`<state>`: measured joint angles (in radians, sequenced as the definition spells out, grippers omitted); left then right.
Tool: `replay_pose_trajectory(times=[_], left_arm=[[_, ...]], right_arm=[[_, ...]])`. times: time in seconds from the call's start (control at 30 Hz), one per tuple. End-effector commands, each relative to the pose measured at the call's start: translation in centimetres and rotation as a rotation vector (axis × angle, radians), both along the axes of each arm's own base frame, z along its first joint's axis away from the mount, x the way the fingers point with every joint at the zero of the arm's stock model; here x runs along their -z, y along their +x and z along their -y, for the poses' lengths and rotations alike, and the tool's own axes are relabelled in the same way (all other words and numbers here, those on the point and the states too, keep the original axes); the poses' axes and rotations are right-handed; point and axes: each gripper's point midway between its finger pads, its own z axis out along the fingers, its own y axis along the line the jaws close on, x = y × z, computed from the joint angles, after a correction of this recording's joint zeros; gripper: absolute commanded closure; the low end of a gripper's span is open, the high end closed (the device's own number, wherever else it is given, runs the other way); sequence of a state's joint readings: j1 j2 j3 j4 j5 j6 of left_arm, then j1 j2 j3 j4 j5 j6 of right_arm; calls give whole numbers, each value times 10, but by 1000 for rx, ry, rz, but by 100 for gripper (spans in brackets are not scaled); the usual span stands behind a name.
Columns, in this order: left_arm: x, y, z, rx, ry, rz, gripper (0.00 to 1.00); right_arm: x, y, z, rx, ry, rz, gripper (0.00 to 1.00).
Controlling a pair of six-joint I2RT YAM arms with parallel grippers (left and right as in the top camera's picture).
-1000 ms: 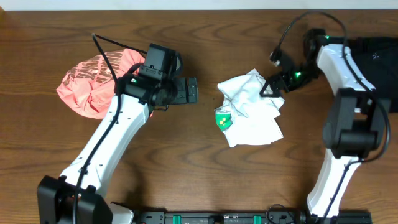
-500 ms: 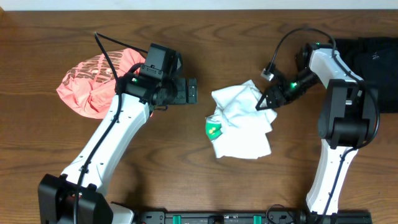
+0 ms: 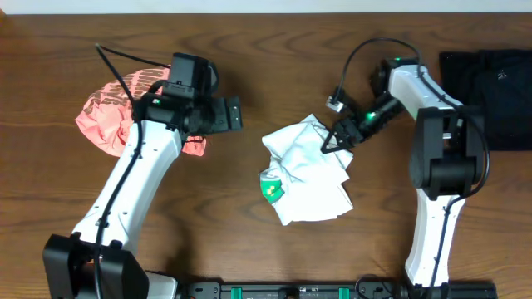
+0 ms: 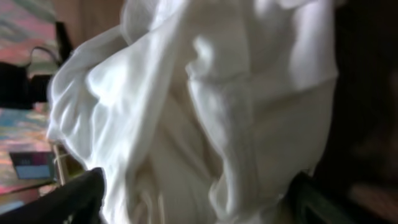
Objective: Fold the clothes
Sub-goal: 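Move the right gripper to the bundle's center and grasp it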
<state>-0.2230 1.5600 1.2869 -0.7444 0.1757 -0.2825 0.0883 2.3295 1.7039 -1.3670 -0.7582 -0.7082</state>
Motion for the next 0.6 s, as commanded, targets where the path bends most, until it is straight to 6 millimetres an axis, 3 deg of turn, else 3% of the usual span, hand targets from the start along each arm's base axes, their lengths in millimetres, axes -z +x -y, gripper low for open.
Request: replay_pose_trajectory(times=[0.0,0.17,0.27,0.33,0.47,0.53,0.57], left_arm=[[8,-1,-12,-14,27,-20,2],[8,0,-21,-36,29,-27,2],[8,1,-25,-48,29,-27,2],[8,1,-27,-54,29,-28,2],[8,2,-31,-64,28,-27,2],[8,2,-33,-70,28,-27,2],[8,2,-34,-72,28,-28,2]], right_arm=[[20,-7,-5,-14,-153,-42,2],[37,-9,-14,-69,-306,3,1],[45,-9,-16,-78,-408,21,10],[47,-11,-18,-81,-436,23,25],[47,-15,-25,-102,-436,25,78],[47,-16,-27,-108,-436,26,97],[47,-16,-27,-109,-436,26,99]])
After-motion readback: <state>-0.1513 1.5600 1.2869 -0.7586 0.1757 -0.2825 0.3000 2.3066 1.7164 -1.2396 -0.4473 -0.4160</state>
